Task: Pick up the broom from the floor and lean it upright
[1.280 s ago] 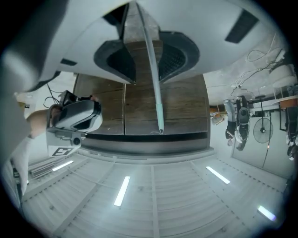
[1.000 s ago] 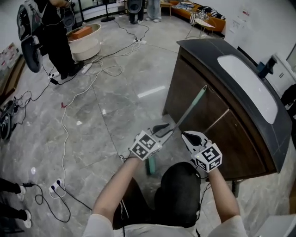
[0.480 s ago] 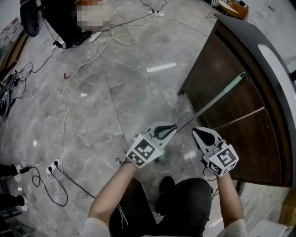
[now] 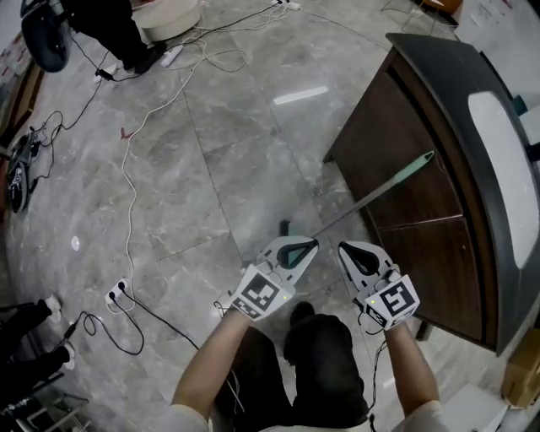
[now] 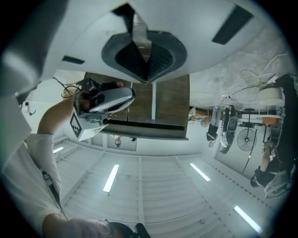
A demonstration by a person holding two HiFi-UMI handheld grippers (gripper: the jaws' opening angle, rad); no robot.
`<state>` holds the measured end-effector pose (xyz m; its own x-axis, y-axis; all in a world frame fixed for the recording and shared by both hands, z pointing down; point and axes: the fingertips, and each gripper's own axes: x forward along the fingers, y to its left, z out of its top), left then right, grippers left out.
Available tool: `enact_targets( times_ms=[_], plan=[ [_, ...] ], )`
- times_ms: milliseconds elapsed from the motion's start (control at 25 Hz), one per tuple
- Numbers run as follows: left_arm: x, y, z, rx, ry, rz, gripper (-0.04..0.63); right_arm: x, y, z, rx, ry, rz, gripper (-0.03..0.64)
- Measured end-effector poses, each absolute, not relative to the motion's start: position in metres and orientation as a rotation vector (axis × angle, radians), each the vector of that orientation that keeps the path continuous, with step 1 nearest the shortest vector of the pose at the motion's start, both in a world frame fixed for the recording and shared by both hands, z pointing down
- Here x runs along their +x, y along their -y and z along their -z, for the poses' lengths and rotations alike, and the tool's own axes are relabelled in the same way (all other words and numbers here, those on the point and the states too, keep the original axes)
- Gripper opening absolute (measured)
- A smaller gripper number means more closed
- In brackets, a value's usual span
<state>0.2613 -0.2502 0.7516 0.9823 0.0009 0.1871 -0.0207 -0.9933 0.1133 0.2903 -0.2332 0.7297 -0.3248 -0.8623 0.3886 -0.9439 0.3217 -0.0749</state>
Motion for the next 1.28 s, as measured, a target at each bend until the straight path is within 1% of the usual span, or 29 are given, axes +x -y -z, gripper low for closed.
enact_targets(
  times_ms=[120, 320, 640, 920, 1120, 1280],
  plan=[
    [0.249, 0.243, -0.705, 2.935, 0.04, -0.331, 0.008, 0.292, 0.223, -0.684, 1.624, 2.288, -0.493, 0.002],
    [0.246, 0.24, -0.6, 2.902, 0.08, -0.385, 0.008, 0.3, 0.207, -0.588, 1.643, 2.252, -0.556, 0.002],
    [0.245, 0.228, -0.424, 2.845, 0.093, -0.376, 0.009, 0.319, 0.184, -0.415, 1.677, 2.213, -0.592, 0.002],
    [0.244, 0.19, -0.285, 2.821, 0.077, -0.405, 0.009, 0.324, 0.154, -0.289, 1.75, 2.183, -0.63, 0.002],
    [0.224, 0.168, -0.212, 2.882, 0.102, -0.402, 0.009, 0.307, 0.132, -0.217, 1.781, 2.176, -0.56, 0.002],
    [0.2, 0.158, -0.174, 2.932, 0.1, -0.365, 0.009, 0.287, 0.119, -0.176, 1.833, 2.168, -0.482, 0.002]
  ],
)
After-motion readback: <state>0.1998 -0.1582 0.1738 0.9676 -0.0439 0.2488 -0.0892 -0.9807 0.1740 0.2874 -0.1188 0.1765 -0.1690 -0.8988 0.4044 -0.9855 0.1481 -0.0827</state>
